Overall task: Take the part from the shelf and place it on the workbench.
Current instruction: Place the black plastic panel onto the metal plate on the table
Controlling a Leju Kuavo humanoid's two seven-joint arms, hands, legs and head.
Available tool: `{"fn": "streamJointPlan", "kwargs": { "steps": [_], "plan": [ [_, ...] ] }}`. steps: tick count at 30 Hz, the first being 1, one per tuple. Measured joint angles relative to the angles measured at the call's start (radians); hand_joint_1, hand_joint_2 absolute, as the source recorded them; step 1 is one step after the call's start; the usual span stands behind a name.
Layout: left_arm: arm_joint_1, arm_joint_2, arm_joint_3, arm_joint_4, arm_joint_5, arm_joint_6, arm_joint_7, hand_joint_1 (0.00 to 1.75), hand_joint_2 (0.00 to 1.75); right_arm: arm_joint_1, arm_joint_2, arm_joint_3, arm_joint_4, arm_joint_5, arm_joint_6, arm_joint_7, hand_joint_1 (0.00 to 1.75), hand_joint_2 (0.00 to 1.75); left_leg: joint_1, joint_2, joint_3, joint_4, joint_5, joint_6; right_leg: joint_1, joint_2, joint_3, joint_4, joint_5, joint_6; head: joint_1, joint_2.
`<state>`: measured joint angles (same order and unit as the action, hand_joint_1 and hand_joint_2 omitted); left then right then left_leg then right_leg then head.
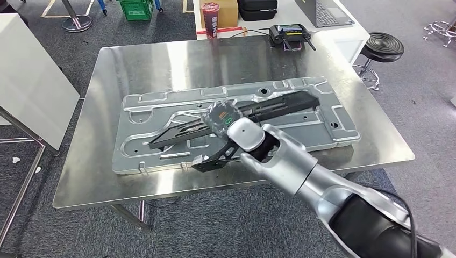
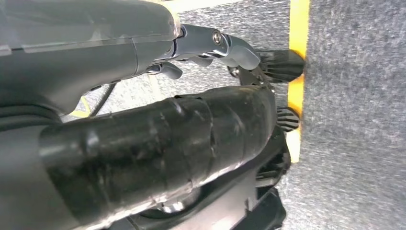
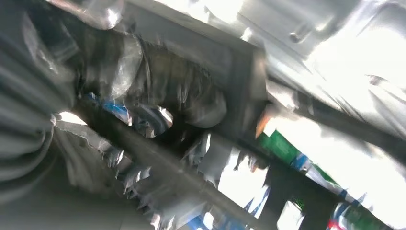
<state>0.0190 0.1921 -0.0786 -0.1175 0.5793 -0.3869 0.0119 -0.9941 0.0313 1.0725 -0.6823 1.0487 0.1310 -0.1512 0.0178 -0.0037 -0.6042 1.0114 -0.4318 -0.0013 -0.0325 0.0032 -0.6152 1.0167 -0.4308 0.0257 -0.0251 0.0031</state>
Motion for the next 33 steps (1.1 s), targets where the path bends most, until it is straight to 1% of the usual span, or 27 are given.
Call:
{"fn": "streamJointPlan", "kwargs": {
  "steps": [1,3,7,17,33],
  "plan": [
    [0.0,0.0,0.0,-0.001,0.001,0.001,0.0,0.0,0.0,0.002,0.019,0.008,0.037,-0.005,-0.024,-0.002,1.69,1.75,0.0,-0.001,-0.001,0.0,0.001,0.0,0.0,-0.001,-0.001,0.0,0.0,0.0,0.0,0.0],
    [0.001,0.001,0.0,-0.001,0.001,0.001,-0.002,0.0,0.0,-0.006,0.044,0.022,0.092,-0.012,-0.026,-0.009,1.69,1.75,0.0,-0.002,-0.001,0.0,0.001,0.0,0.0,-0.001,-0.001,0.001,0.0,0.0,0.0,0.0],
    [0.003,0.001,0.0,-0.002,0.001,0.0,-0.004,0.0,0.0,-0.012,0.062,0.047,0.157,-0.016,-0.007,-0.019,1.69,1.75,0.0,-0.003,-0.001,0.0,0.001,0.0,0.0,-0.002,0.0,0.001,0.0,0.0,0.0,0.0],
    [0.004,0.003,0.0,-0.002,0.001,0.0,-0.005,0.0,0.0,-0.022,0.078,0.061,0.207,-0.016,-0.007,-0.019,1.69,1.75,0.0,-0.002,0.0,0.001,0.001,0.0,0.0,-0.002,0.001,0.0,0.0,0.0,0.0,0.0],
    [0.004,0.003,0.0,-0.002,0.001,0.0,-0.005,0.0,0.0,-0.028,0.085,0.071,0.227,-0.016,-0.007,-0.019,1.69,1.75,0.0,-0.002,0.002,0.001,0.001,0.0,0.0,-0.001,0.003,0.0,0.0,0.0,0.0,0.0]
  ]
}}
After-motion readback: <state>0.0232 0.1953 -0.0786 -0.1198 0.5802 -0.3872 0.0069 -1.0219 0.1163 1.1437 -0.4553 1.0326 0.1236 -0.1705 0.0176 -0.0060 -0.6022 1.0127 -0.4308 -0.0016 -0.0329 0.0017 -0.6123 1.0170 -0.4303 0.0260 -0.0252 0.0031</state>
